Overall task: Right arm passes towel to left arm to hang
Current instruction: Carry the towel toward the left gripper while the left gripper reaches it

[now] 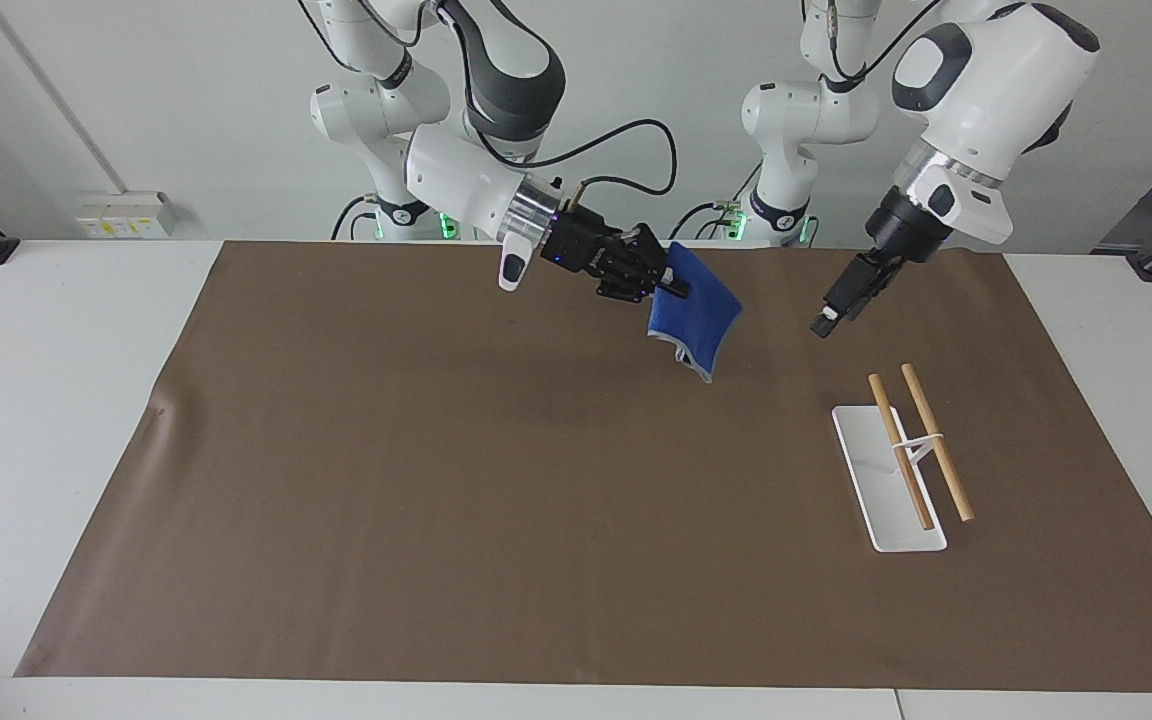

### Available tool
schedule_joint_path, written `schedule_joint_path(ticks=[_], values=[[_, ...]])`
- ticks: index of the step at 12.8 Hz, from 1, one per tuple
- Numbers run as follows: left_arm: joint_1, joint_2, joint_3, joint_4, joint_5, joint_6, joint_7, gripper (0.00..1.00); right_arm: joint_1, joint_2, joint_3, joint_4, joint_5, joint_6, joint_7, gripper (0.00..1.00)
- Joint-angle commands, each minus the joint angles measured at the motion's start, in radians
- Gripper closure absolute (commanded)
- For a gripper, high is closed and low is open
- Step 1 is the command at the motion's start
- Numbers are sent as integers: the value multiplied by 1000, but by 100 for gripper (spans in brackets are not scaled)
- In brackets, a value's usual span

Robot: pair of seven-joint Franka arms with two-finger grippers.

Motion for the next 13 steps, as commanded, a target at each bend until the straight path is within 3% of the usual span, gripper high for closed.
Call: schedule_joint_path(ticks=[1, 4, 9, 13], values=[[-32, -76, 13, -123, -55, 84, -146, 0, -10, -4, 11, 13, 180, -9, 21, 100], [-90, -97, 13, -175, -57, 187, -380, 0, -7, -4, 12, 16, 258, 22, 67, 100], [-136, -97, 13, -166, -56, 192, -549, 0, -6, 10, 12, 59, 328, 54, 144, 100], [-147, -96, 12, -163, -57, 196, -576, 0, 8, 11, 12, 67, 350, 54, 144, 100]])
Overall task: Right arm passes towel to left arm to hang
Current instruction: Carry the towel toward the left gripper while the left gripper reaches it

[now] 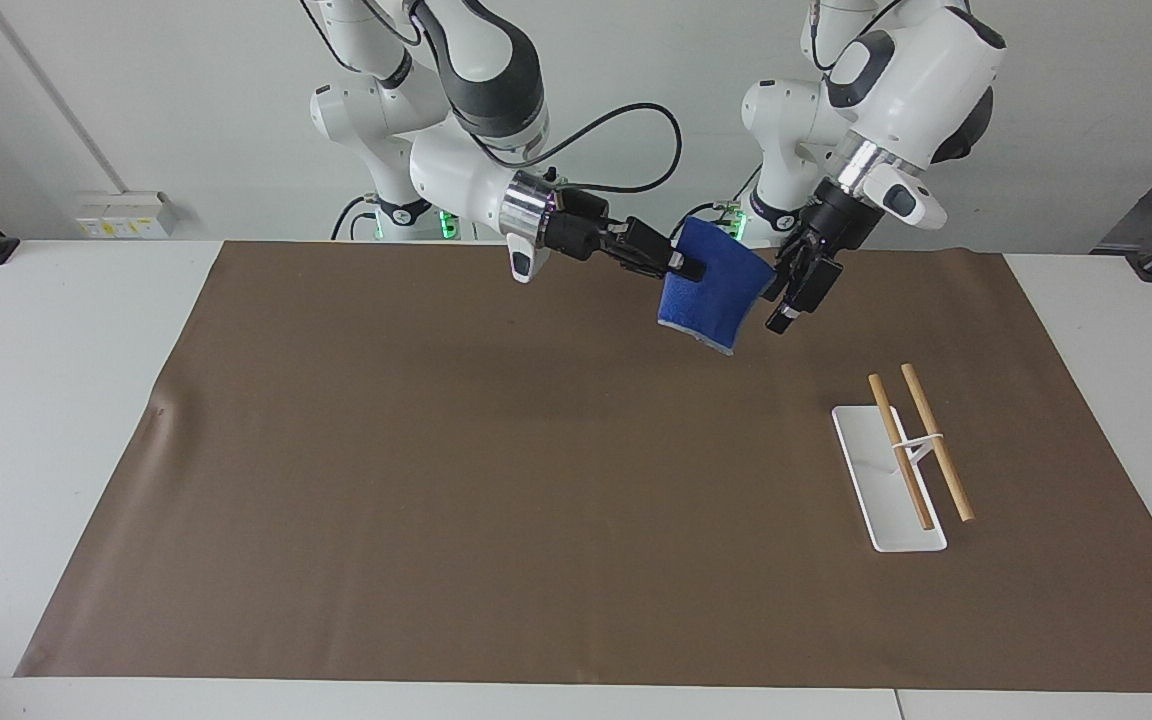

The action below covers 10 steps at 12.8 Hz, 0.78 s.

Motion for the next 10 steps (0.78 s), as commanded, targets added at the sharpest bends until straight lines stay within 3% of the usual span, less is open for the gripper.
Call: schedule_joint_path(ticks=[1, 4, 5, 8, 10], values=[[-30, -22, 13, -27, -25, 36, -35, 0, 4, 11, 11, 24, 33, 20, 2, 100], [-50, -19, 13, -27, -61, 84, -72, 0, 4, 11, 11, 24, 33, 18, -1, 100], [-56, -19, 15, -27, -61, 86, -72, 11, 4, 11, 11, 24, 33, 18, -1, 100], [-59, -19, 15, -28, -58, 84, -60, 64, 4, 13, 11, 24, 33, 18, -4, 100], [-59, -19, 15, -28, -55, 83, -55, 87, 4, 13, 11, 24, 33, 20, -4, 100]])
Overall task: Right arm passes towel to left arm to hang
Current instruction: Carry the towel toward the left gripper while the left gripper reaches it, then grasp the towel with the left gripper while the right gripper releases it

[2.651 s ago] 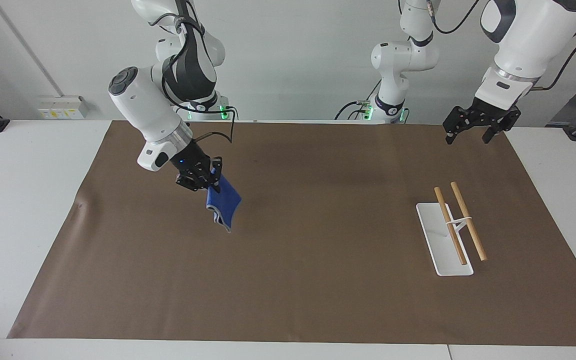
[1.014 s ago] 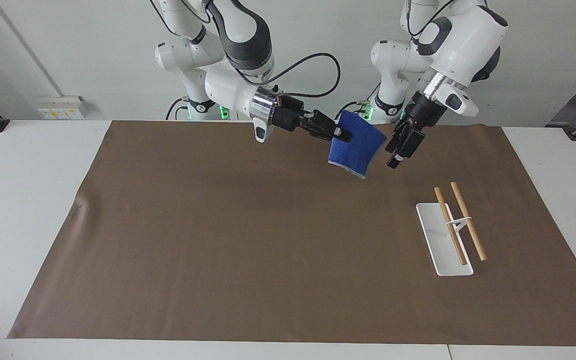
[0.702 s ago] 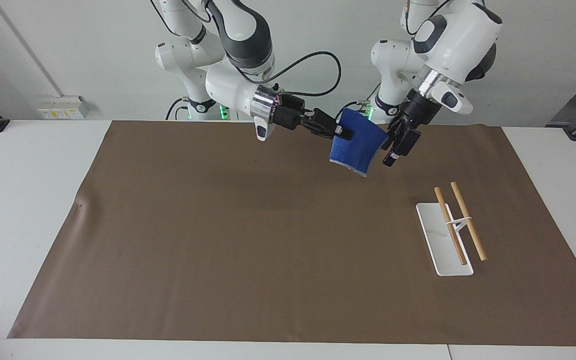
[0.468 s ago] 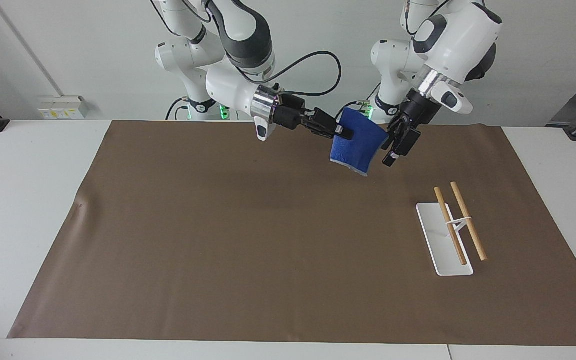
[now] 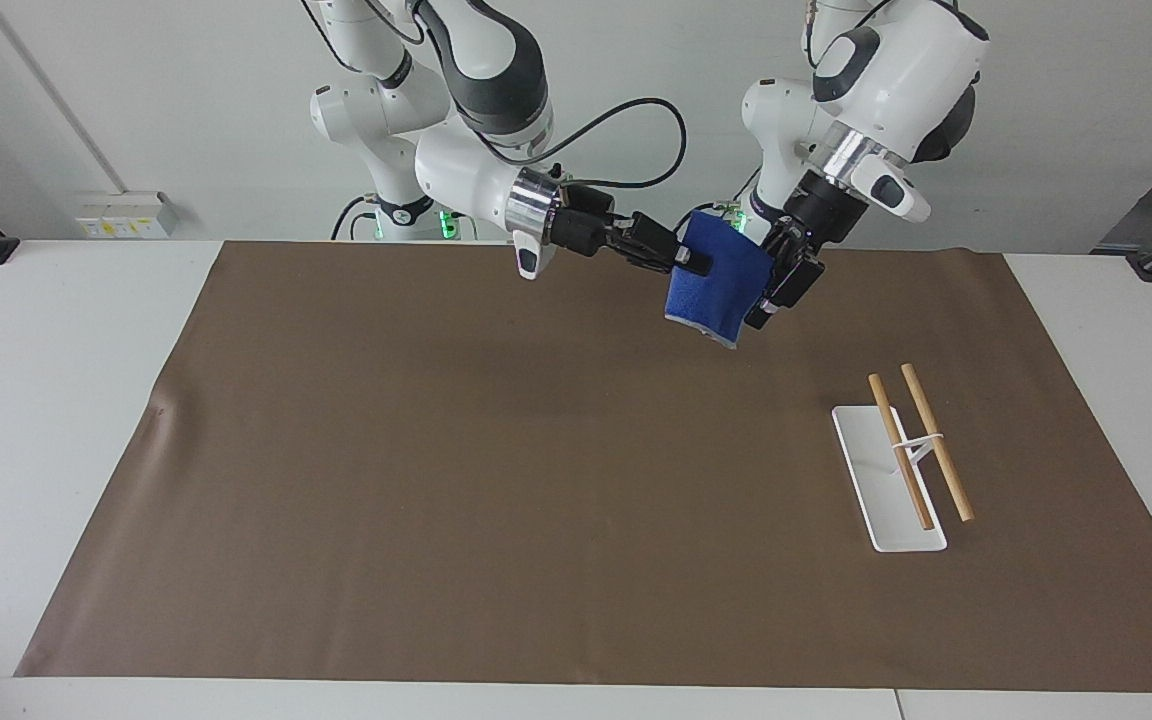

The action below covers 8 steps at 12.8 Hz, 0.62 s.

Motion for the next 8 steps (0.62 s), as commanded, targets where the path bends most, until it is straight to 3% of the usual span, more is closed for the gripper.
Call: schedule_joint_path(ticks=[1, 6, 7, 8], values=[[-20, -19, 14, -28, -15, 21, 9, 91, -3, 12, 11, 18, 24, 20, -4, 100], [-14, -19, 14, -31, 5, 21, 41, 100, -6, 12, 9, 16, 14, 24, -4, 100], [-11, -19, 14, -31, 7, 21, 44, 100, -6, 10, 8, 15, 3, 30, -7, 79], [-11, -18, 14, -31, 7, 23, 44, 100, -3, 7, 8, 12, -41, 75, -20, 45]])
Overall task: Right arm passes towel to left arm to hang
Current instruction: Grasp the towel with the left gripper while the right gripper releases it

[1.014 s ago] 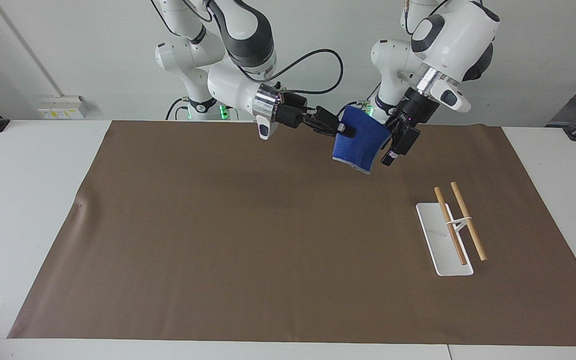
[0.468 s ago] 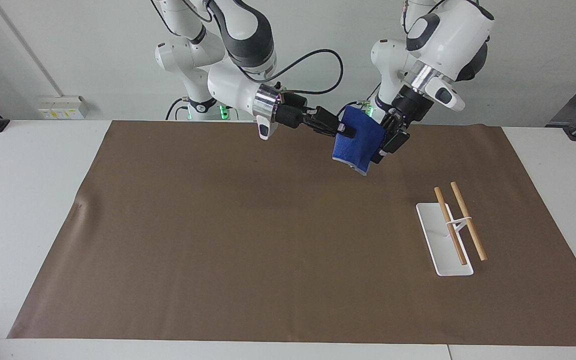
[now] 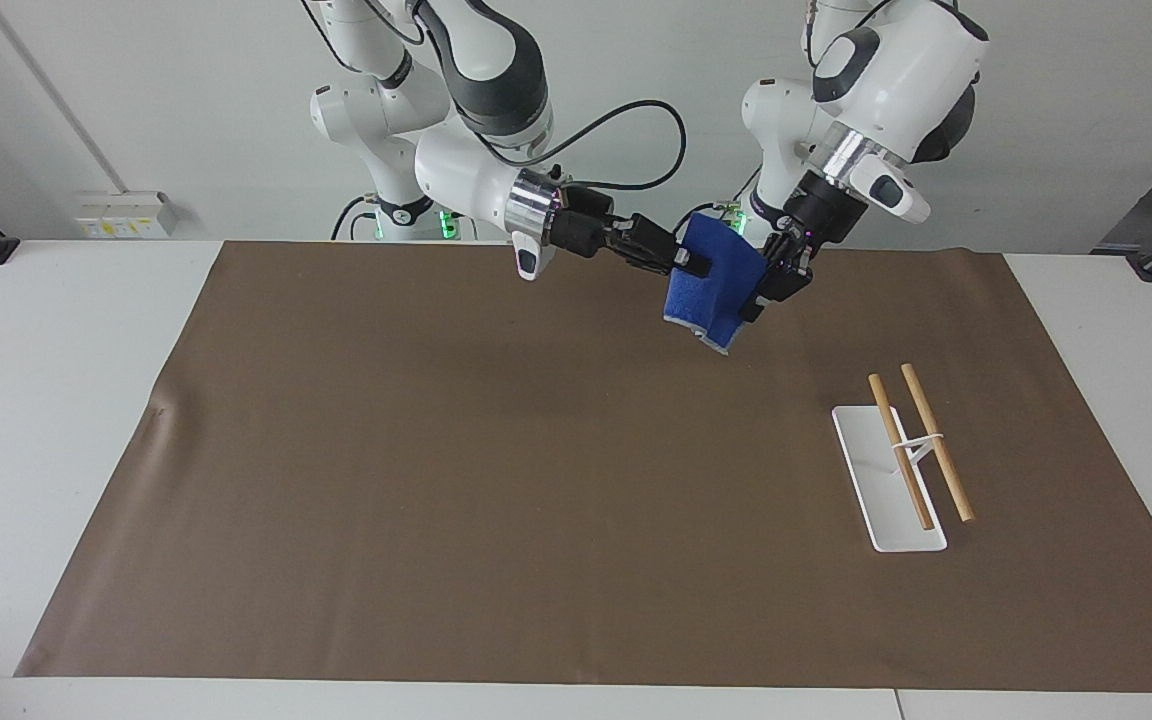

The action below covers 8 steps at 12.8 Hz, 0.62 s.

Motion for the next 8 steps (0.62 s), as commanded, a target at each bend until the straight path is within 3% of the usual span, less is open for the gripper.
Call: schedule_joint_path(ticks=[1, 5, 8], values=[[-9, -18, 11, -29, 6, 23, 16, 100, 1, 4, 11, 13, -114, 123, -23, 0], [49, -13, 12, -36, 15, 23, 271, 100, 13, 12, 11, -11, -467, 237, -81, 0], [103, 13, 12, -37, 15, 61, 518, 100, -45, 18, 3, -39, -709, 228, -127, 0]])
